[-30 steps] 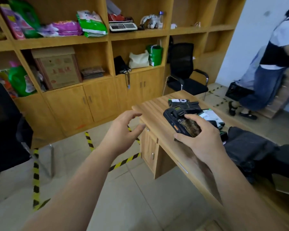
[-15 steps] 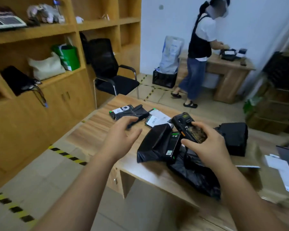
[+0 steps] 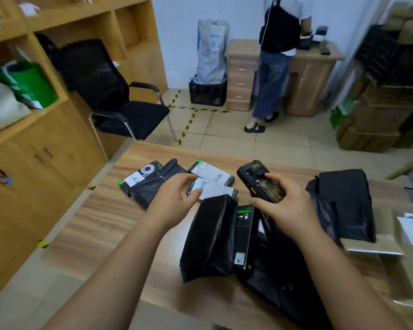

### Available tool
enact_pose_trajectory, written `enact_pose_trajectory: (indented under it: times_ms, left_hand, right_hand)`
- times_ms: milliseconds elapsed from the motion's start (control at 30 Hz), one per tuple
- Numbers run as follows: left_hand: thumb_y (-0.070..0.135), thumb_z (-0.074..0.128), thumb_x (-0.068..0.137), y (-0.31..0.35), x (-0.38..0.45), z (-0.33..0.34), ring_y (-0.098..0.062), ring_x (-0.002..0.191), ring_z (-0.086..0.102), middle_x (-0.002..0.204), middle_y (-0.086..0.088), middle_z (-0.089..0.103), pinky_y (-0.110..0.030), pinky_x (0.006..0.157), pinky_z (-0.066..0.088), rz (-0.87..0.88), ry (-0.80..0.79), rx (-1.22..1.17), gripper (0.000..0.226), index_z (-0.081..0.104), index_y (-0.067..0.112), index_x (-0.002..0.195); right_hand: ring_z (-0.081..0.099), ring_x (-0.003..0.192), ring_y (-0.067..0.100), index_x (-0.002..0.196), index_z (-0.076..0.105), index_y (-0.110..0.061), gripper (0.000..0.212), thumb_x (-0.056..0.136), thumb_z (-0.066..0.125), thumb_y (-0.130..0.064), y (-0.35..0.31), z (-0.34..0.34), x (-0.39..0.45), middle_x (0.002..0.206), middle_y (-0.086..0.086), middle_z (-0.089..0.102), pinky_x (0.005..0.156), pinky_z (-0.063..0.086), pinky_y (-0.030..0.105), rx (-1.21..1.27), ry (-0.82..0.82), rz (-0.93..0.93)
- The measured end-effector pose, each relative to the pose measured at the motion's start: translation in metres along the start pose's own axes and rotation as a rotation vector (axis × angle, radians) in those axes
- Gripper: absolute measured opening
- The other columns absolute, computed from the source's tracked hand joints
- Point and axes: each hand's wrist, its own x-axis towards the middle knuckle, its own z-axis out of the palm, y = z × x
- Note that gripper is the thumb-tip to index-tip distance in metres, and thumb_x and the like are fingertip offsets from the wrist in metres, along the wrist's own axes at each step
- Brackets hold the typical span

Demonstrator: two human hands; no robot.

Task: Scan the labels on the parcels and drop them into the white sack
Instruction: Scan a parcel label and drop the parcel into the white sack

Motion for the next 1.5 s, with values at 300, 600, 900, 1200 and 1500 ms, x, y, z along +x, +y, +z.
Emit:
enact_pose_trajectory:
  times_ms: [300,600,900,1200,1500]
  left_hand:
    - [0.027,0.065,0.092,-0.061,0.093,0.052,-0.011,0.122,0.052,0.131,0.005,0.058,-0.030,0.103,0.042,-0.090,-0.186,0.041,0.043,0.057,0.019,0.133]
    - [0.025,0.067,0.091,-0.110,0.147,0.085,-0.016,0.131,0.045,0.139,0.001,0.053,-0.019,0.100,0.028,-0.032,-0.358,0.123,0.048,0.053,0.014,0.136]
    - [0.043,0.079,0.075,-0.152,0.190,0.119,-0.021,0.141,0.029,0.150,-0.002,0.039,-0.039,0.115,0.025,0.130,-0.561,0.469,0.080,0.045,0.018,0.143]
    - [0.034,0.086,0.068,-0.156,0.188,0.123,-0.024,0.115,0.050,0.122,-0.002,0.052,-0.037,0.094,0.041,0.204,-0.556,0.410,0.068,0.052,0.018,0.124]
    - [0.017,0.077,0.080,-0.121,0.183,0.084,-0.019,0.083,0.054,0.094,-0.001,0.057,-0.027,0.057,0.039,-0.083,-0.514,0.094,0.031,0.051,0.015,0.096]
  right_hand:
    - [0.055,0.103,0.011,0.127,0.062,-0.032,0.065,0.067,0.085,-0.041,0.035,0.032,0.067,0.109,-0.013,0.055,0.088,0.044,0.030,-0.063,-0.030,0.110]
    - [0.057,0.106,0.010,0.126,0.061,-0.034,0.063,0.067,0.083,-0.041,0.044,0.070,0.077,0.110,-0.016,0.054,0.092,0.049,0.034,-0.112,-0.016,0.249]
    - [0.053,0.116,0.006,0.131,0.058,-0.037,0.067,0.069,0.083,-0.046,0.043,0.112,0.072,0.130,-0.014,0.056,0.098,0.048,0.035,-0.131,0.060,0.385]
    - [0.053,0.114,0.007,0.131,0.056,-0.038,0.066,0.071,0.083,-0.044,0.040,0.111,0.066,0.127,-0.016,0.055,0.096,0.049,0.036,-0.124,0.080,0.443]
    - [0.053,0.114,0.009,0.129,0.059,-0.035,0.066,0.068,0.082,-0.043,0.027,0.081,0.072,0.116,-0.017,0.053,0.094,0.047,0.032,-0.071,0.062,0.382]
